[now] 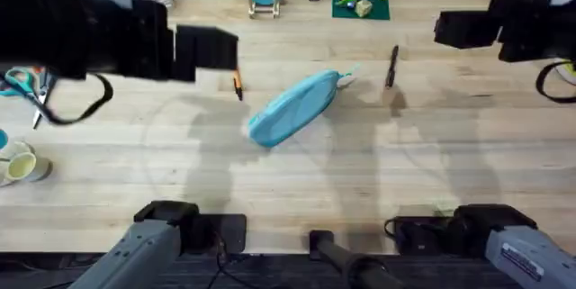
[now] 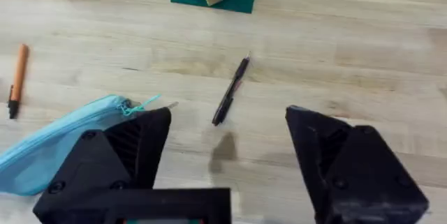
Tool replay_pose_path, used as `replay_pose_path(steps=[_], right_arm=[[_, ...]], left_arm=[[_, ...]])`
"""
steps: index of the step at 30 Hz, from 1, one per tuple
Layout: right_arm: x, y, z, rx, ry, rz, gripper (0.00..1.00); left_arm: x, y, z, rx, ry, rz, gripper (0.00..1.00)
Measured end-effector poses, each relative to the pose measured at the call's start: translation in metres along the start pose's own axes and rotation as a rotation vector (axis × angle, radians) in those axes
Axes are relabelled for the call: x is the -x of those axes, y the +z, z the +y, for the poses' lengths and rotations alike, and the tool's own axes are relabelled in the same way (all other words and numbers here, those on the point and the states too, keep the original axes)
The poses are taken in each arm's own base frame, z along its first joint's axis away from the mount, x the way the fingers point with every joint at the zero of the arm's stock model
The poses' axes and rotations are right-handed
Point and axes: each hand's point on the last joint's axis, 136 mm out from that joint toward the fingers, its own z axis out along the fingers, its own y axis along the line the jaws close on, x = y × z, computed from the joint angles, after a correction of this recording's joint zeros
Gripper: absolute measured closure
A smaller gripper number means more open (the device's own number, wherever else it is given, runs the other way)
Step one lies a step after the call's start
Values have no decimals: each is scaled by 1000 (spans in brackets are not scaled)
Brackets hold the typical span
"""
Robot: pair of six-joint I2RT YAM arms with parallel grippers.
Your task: Unzip the bag, pick up the pens from the table one at a time and place them inside, then zip the bag closed.
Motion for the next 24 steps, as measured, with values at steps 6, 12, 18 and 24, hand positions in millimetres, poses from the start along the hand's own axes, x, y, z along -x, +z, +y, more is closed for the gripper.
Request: replay_pose_path(steps=[6,12,18,24], right_arm=[[1,0,0,0,0,-4,9],[1,0,0,0,0,-5,5],[1,0,0,0,-1,-5,5],[1,0,0,0,-1,-5,5]], left_arm=[[-17,-12,-30,-82,216,8,6],[-21,-14,-43,-122,335,8,6],[-21,-13,-44,-123,354,8,6],[-21,-13,-43,-122,359,7,6]])
